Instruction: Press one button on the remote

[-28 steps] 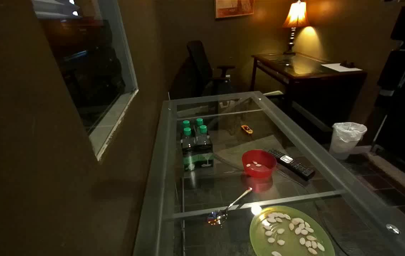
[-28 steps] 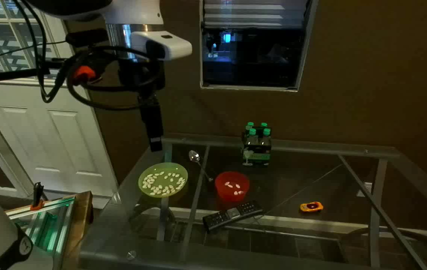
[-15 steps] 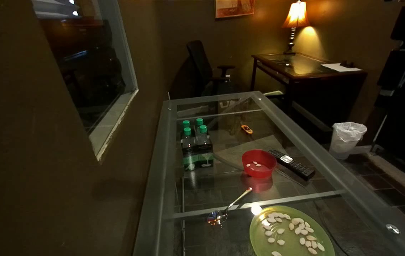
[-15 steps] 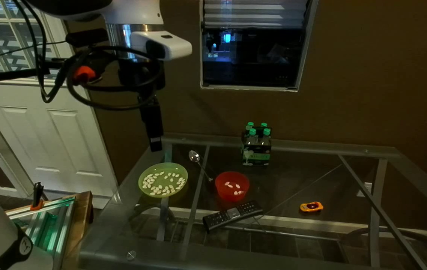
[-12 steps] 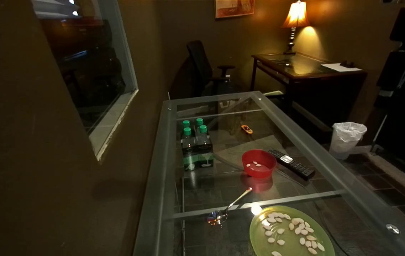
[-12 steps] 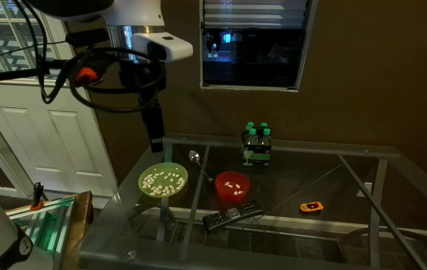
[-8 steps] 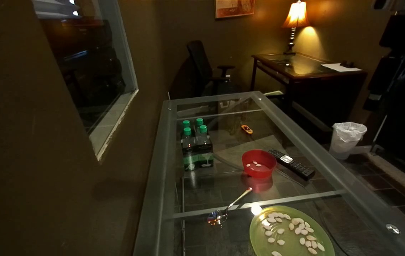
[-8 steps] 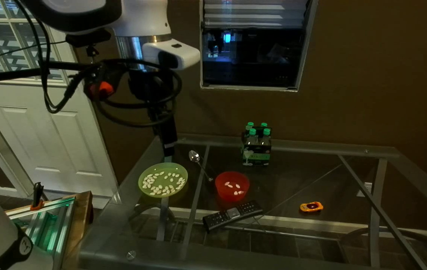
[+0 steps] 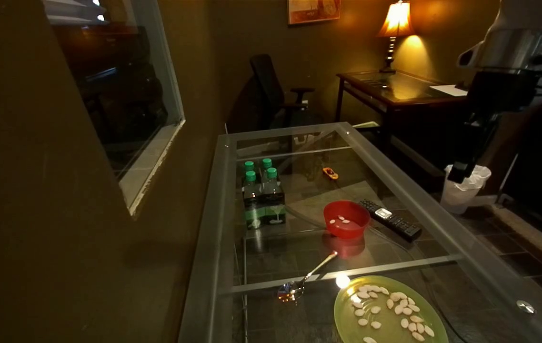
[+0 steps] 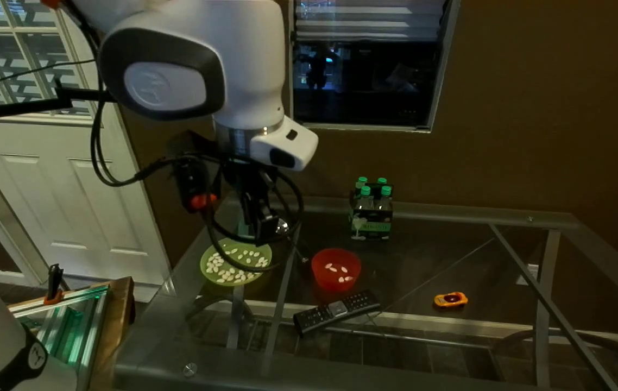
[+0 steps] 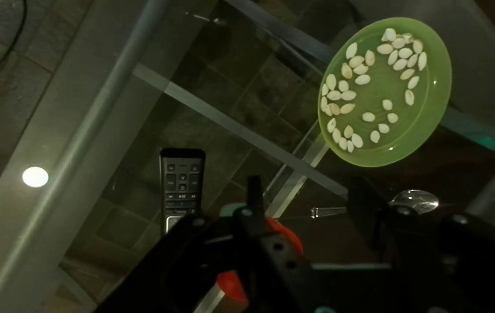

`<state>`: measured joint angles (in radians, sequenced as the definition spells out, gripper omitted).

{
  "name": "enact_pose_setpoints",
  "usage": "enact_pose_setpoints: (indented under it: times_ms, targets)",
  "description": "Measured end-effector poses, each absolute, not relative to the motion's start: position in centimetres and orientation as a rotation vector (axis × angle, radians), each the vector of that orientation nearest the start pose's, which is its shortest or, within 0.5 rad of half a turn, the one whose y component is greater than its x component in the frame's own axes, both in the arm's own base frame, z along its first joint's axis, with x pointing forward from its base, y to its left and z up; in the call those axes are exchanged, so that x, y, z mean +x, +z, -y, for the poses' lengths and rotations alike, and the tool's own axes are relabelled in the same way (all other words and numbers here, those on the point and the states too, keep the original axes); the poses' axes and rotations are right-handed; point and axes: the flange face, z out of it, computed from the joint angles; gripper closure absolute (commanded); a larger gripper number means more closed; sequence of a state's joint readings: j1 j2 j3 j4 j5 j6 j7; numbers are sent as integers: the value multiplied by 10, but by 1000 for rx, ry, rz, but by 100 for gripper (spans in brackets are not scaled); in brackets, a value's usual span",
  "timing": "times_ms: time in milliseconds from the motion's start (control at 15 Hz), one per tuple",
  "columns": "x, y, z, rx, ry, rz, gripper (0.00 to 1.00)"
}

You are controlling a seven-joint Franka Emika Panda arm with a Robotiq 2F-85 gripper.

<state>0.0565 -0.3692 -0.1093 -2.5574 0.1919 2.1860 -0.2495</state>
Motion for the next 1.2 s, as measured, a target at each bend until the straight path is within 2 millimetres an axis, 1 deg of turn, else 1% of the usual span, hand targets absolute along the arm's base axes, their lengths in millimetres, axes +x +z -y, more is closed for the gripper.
enact_pose_setpoints:
  times_ms: [200,267,533,800,1000,1200]
  targets:
    - [423,368,14,-2871,7,137,96]
    - [427,359,15,-2858,21,123,99]
    - [444,316,26,-2828,97,55,100]
    - [462,283,36,-2842,149,0,99]
    - [471,268,40,-2854,170,-36,99]
    - [474,267,41,-2856,171,-40,100]
